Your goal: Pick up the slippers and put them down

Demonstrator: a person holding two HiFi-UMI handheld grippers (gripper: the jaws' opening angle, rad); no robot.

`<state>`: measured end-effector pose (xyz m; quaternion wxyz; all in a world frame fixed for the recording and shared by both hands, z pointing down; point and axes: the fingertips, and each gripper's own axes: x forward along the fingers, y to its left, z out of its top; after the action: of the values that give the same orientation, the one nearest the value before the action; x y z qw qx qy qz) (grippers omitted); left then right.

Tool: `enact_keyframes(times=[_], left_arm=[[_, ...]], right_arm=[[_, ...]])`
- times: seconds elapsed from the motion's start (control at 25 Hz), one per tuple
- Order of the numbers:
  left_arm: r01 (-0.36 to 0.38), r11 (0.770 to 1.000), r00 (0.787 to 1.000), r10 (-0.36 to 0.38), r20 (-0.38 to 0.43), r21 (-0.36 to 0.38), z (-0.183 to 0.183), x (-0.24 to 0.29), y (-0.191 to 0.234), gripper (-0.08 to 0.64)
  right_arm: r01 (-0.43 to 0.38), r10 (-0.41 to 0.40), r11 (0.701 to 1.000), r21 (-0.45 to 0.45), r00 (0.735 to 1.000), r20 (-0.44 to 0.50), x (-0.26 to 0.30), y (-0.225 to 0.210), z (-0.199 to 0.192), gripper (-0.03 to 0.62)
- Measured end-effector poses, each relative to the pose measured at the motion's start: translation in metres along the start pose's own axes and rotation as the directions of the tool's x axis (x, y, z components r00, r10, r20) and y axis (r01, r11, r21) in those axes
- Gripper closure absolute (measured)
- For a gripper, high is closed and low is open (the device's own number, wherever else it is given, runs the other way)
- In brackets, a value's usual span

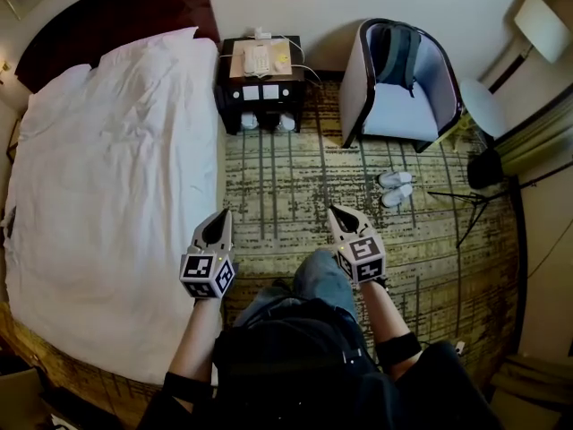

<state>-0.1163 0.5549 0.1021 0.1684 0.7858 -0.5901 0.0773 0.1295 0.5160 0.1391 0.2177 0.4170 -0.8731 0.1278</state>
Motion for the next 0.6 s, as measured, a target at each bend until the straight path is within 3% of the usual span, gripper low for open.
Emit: enact_keyframes(times=[0.24,0.6], left_arm=[[0.021,1.0,0.999,-0.021,-0.032,0.012,0.006,0.034,-0.002,0.558],[-0.011,1.0,0.998,0.013,-0.066,0.022,0.028,0.123,0.003,0.558]], right_arm=[[-0.011,0.011,1.0,0.01,1.0,-0.012,0.026,-0.021,0.009,0.588],[-0.075,0.075,0.997,0.016,0.997,-0.008,0.105,-0.085,0.04,0.588]])
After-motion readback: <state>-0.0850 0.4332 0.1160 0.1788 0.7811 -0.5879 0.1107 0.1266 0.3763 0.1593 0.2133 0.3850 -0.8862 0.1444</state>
